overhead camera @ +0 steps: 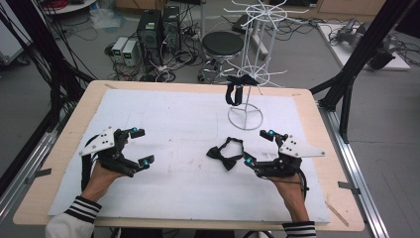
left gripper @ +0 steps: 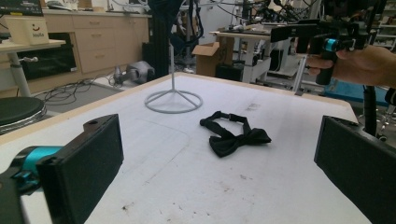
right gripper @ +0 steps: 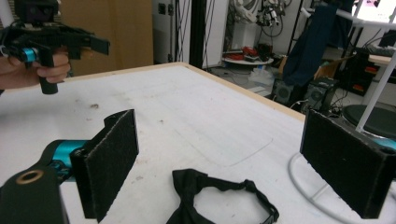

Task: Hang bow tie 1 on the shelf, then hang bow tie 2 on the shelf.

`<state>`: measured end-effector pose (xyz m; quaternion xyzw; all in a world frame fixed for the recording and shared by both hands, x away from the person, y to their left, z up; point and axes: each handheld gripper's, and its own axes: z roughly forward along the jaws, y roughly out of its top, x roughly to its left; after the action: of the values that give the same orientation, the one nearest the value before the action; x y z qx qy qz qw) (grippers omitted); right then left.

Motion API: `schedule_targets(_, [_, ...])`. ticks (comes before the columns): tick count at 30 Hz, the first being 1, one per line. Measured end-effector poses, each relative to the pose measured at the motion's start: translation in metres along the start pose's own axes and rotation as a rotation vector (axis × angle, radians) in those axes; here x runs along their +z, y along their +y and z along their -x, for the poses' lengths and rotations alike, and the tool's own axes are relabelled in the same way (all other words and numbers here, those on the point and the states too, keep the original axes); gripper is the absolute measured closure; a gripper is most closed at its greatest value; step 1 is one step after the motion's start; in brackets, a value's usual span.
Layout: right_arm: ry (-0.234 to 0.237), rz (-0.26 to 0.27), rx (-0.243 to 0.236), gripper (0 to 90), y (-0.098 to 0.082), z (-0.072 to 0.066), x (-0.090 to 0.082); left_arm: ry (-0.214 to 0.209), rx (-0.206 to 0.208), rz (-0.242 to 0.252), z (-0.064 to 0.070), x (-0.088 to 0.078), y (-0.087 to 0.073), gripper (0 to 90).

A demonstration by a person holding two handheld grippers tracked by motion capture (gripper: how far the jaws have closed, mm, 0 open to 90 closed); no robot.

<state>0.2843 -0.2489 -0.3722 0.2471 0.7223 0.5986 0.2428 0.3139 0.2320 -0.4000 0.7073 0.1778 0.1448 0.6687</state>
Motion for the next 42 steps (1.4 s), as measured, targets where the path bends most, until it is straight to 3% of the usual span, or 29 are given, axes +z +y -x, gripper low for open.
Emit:
schedule_targets(8, [-0.001, -0.006, 0.03, 10.9, -0.011, -0.001, 0.0, 0.009, 0.005, -0.001, -0.001, 0.0, 0.0, 1.7])
schedule_targets(24, [-0.009, -0.014, 0.046, 10.9, -0.013, 0.005, 0.001, 0.017, 0.006, -0.011, -0.002, -0.001, 0.0, 1.7])
schedule_targets(31, [-0.014, -0.031, 0.059, 10.9, -0.004, 0.012, -0.003, 0.02, 0.02, -0.033, -0.002, 0.0, 0.005, 1.7])
schedule_targets(37, [0.01, -0.094, 0.053, 11.0, 0.002, 0.016, 0.005, 0.026, 0.021, -0.036, -0.002, -0.001, 0.004, 1.8])
schedule_targets(42, [0.028, -0.174, 0.015, 11.0, 0.007, 0.016, 0.021, 0.033, 0.036, -0.036, -0.002, -0.003, 0.004, 1.8])
